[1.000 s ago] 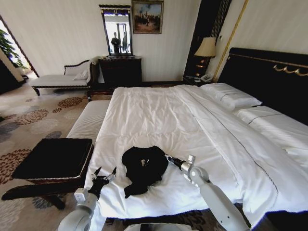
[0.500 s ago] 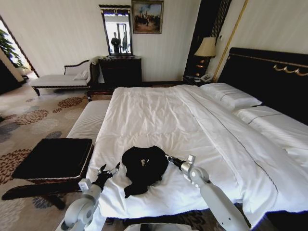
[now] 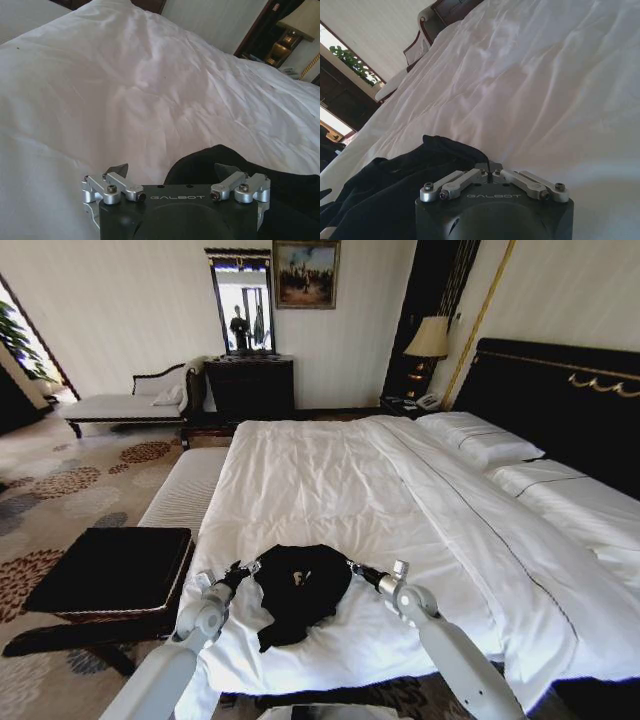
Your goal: Fold the clothes on the bed and place them into the basket.
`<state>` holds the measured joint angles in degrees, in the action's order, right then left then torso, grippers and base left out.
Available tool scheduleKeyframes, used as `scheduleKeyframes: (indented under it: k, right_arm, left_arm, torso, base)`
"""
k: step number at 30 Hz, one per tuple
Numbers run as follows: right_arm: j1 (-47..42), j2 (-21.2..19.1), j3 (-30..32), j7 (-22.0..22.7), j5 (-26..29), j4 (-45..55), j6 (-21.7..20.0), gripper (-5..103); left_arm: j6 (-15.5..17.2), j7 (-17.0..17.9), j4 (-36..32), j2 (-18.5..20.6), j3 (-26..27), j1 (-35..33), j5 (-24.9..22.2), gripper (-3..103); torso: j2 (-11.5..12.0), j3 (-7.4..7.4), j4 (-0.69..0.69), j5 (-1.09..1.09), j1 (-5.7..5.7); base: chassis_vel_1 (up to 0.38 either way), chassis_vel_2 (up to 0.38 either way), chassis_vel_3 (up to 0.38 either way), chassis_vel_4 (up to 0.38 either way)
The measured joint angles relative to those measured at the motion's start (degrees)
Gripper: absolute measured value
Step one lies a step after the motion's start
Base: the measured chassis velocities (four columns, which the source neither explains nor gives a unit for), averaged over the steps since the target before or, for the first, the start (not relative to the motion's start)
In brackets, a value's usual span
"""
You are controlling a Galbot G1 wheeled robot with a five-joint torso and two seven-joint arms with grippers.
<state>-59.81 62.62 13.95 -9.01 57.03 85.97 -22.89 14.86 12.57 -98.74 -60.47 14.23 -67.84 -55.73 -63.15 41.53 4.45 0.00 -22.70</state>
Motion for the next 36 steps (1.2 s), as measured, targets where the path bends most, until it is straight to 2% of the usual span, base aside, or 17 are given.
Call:
scheduleKeyframes:
  k: [4, 6, 7, 9, 10, 13, 16, 18, 21, 22, 23, 25, 28, 30, 33, 36]
  right_arm:
    - [0.2, 0.0, 0.0, 0.3, 0.3, -0.1, 0.0, 0]
    - [0.4, 0.1, 0.0, 0.5, 0.4, -0.1, 0.0, 0]
    - [0.4, 0.1, 0.0, 0.5, 0.4, -0.1, 0.0, 0]
    - [1.1, 0.1, 0.4, 0.7, 0.8, -0.4, -0.1, 0]
    - [1.1, 0.1, 0.4, 0.7, 0.8, -0.4, -0.1, 0]
    - [1.2, -0.1, 0.6, 0.9, 0.9, -0.4, -0.2, 0]
    - [0.9, 0.2, 0.7, 0.9, 0.9, -0.3, -0.2, 0]
    - [0.6, 0.6, 0.8, 0.9, 0.7, -0.4, -0.1, 0]
    - [0.5, 0.9, 0.9, 1.0, 0.6, -0.6, -0.1, 0]
    - [0.5, 1.1, 0.9, 1.0, 0.4, -0.6, -0.1, 0]
    - [0.5, 1.1, 0.9, 1.0, 0.4, -0.6, 0.0, 0]
    - [0.6, 1.1, 0.9, 1.0, 0.4, -0.6, 0.0, 0]
    - [1.1, 0.8, 1.1, 1.0, 0.6, -0.9, 0.0, 0]
    - [1.1, 0.7, 1.1, 1.0, 0.6, -0.9, 0.0, 0]
    - [0.9, 0.2, 0.6, 1.1, 0.7, -0.1, 0.0, 0]
    - [0.6, 0.1, 0.5, 1.1, 0.7, 0.3, 0.0, 0]
  left_arm:
    - [0.4, 0.0, 1.0, 0.1, -1.0, 0.9, -0.1, 98]
    - [1.1, -0.6, 2.1, 0.4, -1.9, 2.5, -0.7, 92]
    - [1.1, -0.6, 2.1, 0.4, -1.9, 2.5, -0.7, 92]
    - [2.3, -0.8, 3.5, 0.7, -3.7, 4.8, -1.6, 81]
    - [2.3, -0.8, 3.5, 0.7, -3.7, 4.8, -1.6, 81]
    - [3.3, 0.2, 5.2, 0.9, -5.9, 6.7, -0.9, 67]
    - [3.5, 1.6, 5.5, 0.6, -6.7, 7.7, -0.4, 61]
    - [3.9, 2.3, 5.3, 0.6, -7.4, 8.2, -0.8, 50]
    - [4.0, 2.6, 5.2, 0.7, -7.9, 8.4, -0.7, 44]
    - [4.0, 2.6, 5.1, 0.8, -8.1, 8.4, -0.5, 34]
    - [3.9, 2.7, 4.8, 0.9, -8.1, 8.1, -0.3, 28]
    - [3.9, 2.7, 4.8, 0.9, -8.1, 8.0, -0.3, 28]
    - [3.5, 2.8, 3.9, 1.1, -7.9, 7.6, -0.4, 12]
    - [3.5, 2.9, 3.8, 1.1, -7.9, 7.6, -0.5, 12]
    - [3.3, 3.3, 3.3, 1.1, -7.7, 7.5, -0.8, 1]
    - [3.3, 3.4, 3.1, 1.2, -7.7, 7.5, -0.8, 0]
  torso:
    - [0.0, 0.0, 0.0, -0.01, 0.0]
    - [0.0, 0.0, 0.0, 0.0, 0.0]
    - [0.0, 0.0, 0.0, 0.0, 0.0]
    - [0.0, 0.0, 0.01, 0.0, 0.0]
    - [0.0, 0.0, 0.01, 0.0, 0.0]
    - [0.0, 0.0, 0.01, 0.0, 0.0]
    - [0.0, -0.01, 0.0, -0.01, 0.0]
    - [0.0, 0.0, 0.01, 0.0, 0.0]
    - [0.0, -0.01, 0.01, -0.01, 0.0]
    - [0.0, 0.0, 0.01, 0.0, 0.0]
    - [0.0, 0.0, 0.01, 0.0, 0.0]
    - [0.0, 0.0, 0.01, 0.0, 0.0]
    - [0.0, -0.01, -0.01, -0.01, 0.0]
    - [0.0, -0.01, -0.01, -0.01, 0.0]
    - [0.0, -0.01, 0.01, 0.0, 0.0]
    - [0.0, 0.0, 0.01, 0.0, 0.0]
  base:
    - [0.0, 0.0, 0.0, 0.0]
    - [0.0, 0.0, 0.0, 0.0]
    - [0.0, 0.0, 0.0, 0.0]
    - [0.0, 0.0, 0.0, 0.0]
    - [0.0, 0.0, 0.0, 0.0]
    - [0.0, 0.0, 0.0, 0.0]
    - [0.0, 0.0, 0.0, 0.0]
    - [0.0, 0.0, 0.0, 0.0]
    - [0.0, 0.0, 0.0, 0.0]
    - [0.0, 0.0, 0.0, 0.0]
    - [0.0, 0.0, 0.0, 0.0]
    - [0.0, 0.0, 0.0, 0.0]
    - [0.0, 0.0, 0.0, 0.0]
    - [0.0, 0.0, 0.0, 0.0]
    - [0.0, 0.0, 0.0, 0.0]
    - [0.0, 0.0, 0.0, 0.0]
